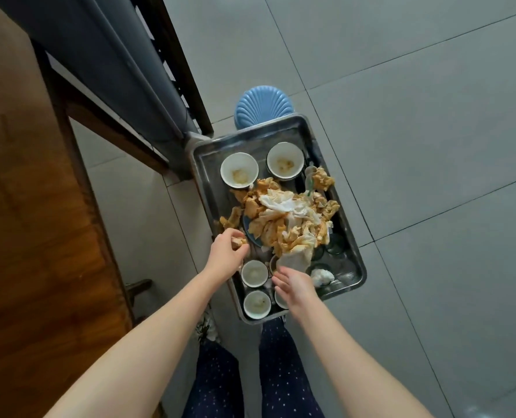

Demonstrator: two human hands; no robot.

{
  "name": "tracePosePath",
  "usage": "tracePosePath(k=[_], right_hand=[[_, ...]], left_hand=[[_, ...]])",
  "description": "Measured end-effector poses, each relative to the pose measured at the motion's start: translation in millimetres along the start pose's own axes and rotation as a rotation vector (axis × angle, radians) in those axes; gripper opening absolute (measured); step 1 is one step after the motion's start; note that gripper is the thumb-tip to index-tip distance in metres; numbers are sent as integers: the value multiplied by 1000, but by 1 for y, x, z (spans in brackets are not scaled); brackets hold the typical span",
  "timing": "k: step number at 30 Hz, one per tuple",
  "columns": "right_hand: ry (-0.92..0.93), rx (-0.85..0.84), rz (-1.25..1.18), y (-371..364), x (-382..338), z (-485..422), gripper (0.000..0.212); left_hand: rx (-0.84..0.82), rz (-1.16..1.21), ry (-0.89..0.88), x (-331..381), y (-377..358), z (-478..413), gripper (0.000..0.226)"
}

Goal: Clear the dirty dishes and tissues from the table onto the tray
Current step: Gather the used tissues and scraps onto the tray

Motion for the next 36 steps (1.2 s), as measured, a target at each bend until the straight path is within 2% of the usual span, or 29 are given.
tracePosePath(k=[5, 10, 19, 24, 29, 36], right_hand=[[-11, 21, 20, 25, 13, -11, 36], [23, 40, 47, 56, 13, 2, 36], [155, 50, 240, 65, -34, 90, 32], [244, -7, 251, 51, -53, 148, 31], [354, -36, 359, 14, -40, 199, 28], [469, -147, 643, -75, 56, 247, 28]], left_hand=[[-11, 93, 62, -8, -3, 5, 38], [-58, 108, 44, 13, 1, 22, 45], [-42, 36, -30, 70, 42, 78, 44], [82, 151, -23, 91, 84, 114, 35], [210, 266, -28, 89, 139, 164, 30], [502, 451, 27, 26, 217, 283, 27]])
Point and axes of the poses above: each hand's wrist, its own z-axis away from the middle knuckle, its own y-axis out of the back of the hand, x = y × z, the point moved 9 cm from there along -z, towards the middle knuckle, and after that the axes turned 15 degrees about -y, right-handed, at the moved point
